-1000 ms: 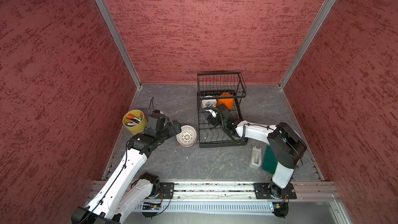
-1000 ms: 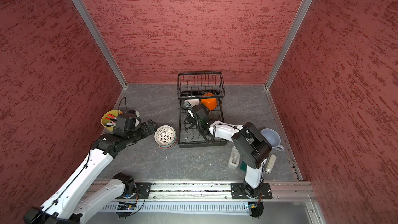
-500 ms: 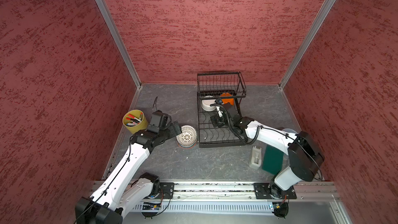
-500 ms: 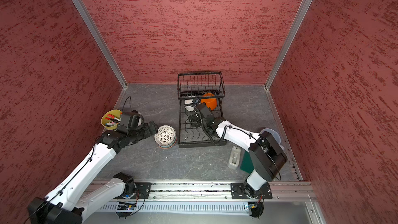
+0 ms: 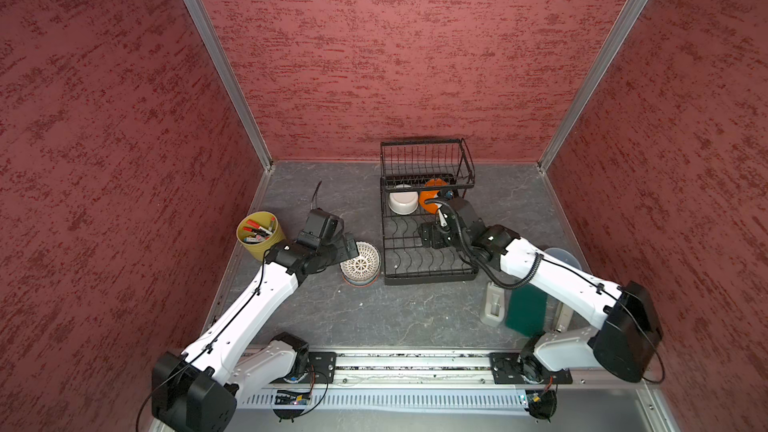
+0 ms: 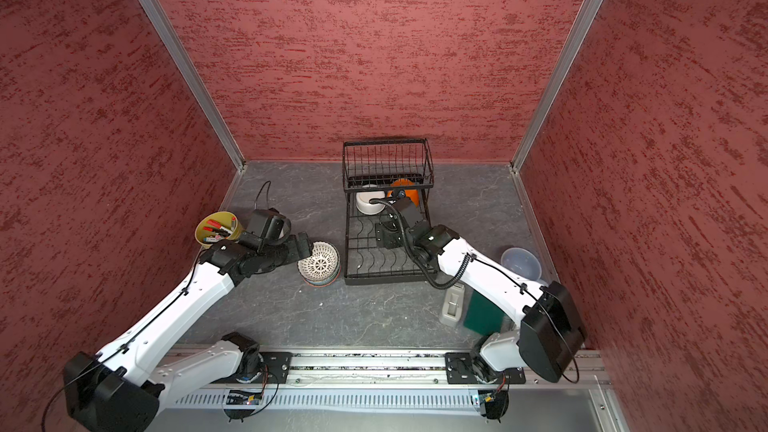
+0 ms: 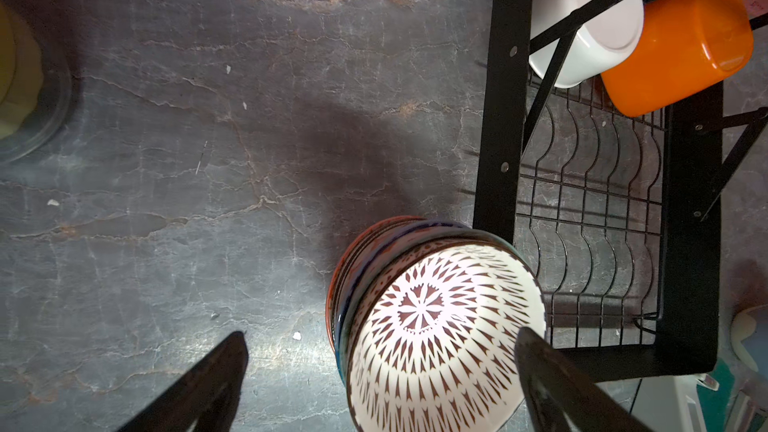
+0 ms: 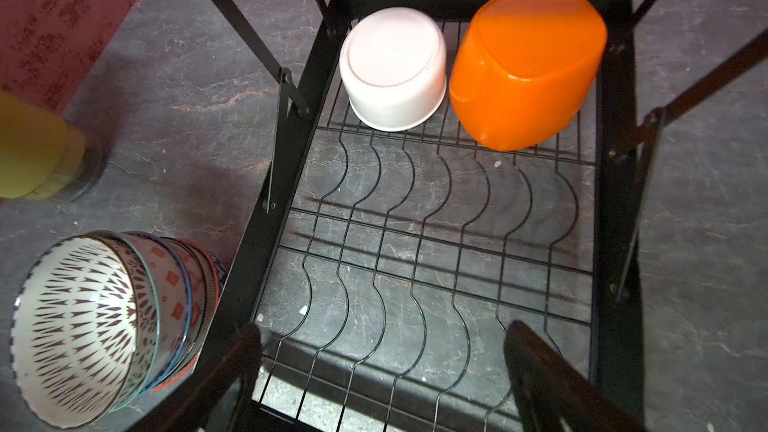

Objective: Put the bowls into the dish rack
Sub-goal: 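Open and withdraw the right gripper while left gripper moves over the patterned bowls, then lower the left gripper onto the patterned bowl stack and grip the top bowl's rim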

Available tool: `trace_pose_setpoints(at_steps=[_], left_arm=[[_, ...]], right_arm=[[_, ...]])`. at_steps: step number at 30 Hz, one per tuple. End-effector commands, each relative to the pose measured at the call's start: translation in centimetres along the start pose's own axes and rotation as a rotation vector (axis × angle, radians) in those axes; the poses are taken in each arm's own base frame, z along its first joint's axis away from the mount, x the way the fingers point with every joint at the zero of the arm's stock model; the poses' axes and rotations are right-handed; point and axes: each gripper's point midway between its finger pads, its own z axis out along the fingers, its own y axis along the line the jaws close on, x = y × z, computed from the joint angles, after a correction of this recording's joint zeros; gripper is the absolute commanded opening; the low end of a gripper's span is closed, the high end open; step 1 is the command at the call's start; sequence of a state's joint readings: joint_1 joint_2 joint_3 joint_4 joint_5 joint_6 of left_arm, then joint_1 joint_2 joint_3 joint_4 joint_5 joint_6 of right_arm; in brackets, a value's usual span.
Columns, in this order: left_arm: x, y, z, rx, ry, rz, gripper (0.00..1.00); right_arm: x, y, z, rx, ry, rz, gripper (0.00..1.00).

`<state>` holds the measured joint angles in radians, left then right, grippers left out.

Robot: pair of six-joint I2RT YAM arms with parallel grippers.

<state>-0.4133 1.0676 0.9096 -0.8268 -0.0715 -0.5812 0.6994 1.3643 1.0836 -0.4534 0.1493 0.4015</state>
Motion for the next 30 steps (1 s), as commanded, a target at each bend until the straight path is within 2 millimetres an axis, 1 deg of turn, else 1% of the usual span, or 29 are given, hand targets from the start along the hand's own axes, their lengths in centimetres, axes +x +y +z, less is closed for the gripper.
trace_pose_setpoints(at_steps=[1, 4, 6, 10, 13, 20, 22, 30], left_arm=[[-0.5, 0.0, -0.1, -0.044, -0.012, 0.042, 1.0], [-0.4, -0.1, 0.3, -0.067, 0.001, 0.06, 1.0], [-0.3, -0.1, 0.5, -0.083, 0.016, 0.069, 1.0], [-0.3, -0.1, 0.6, -0.114, 0.028, 0.099, 0.99], [-0.1, 0.0, 0.7, -0.138, 0.042, 0.122, 0.98], [0.6, 0.9, 0.9, -0.21, 0.075, 0.157, 0.93], [0.7, 1.1, 1.1, -0.217, 0.078, 0.16, 0.91], [0.9, 0.3, 2.1, -0.191, 0.093, 0.165, 0.72]], right_arm=[[-1.8, -0.5, -2.6, -0.001, -0.066, 0.094, 0.92], [-2.4, -1.1, -3.7, -0.017, -0.104, 0.14, 0.9], [-2.5, -1.3, -4.1, -0.032, -0.108, 0.168, 0.89], [-2.0, -1.3, -3.9, -0.057, -0.078, 0.185, 0.89], [-1.7, -0.7, -3.9, -0.097, -0.059, 0.19, 0.88], [-1.3, -0.2, -3.7, -0.142, -0.048, 0.185, 0.87], [-1.1, -0.1, -3.6, -0.144, -0.039, 0.179, 0.87], [-0.6, 0.2, -2.8, -0.163, -0.018, 0.174, 0.86]])
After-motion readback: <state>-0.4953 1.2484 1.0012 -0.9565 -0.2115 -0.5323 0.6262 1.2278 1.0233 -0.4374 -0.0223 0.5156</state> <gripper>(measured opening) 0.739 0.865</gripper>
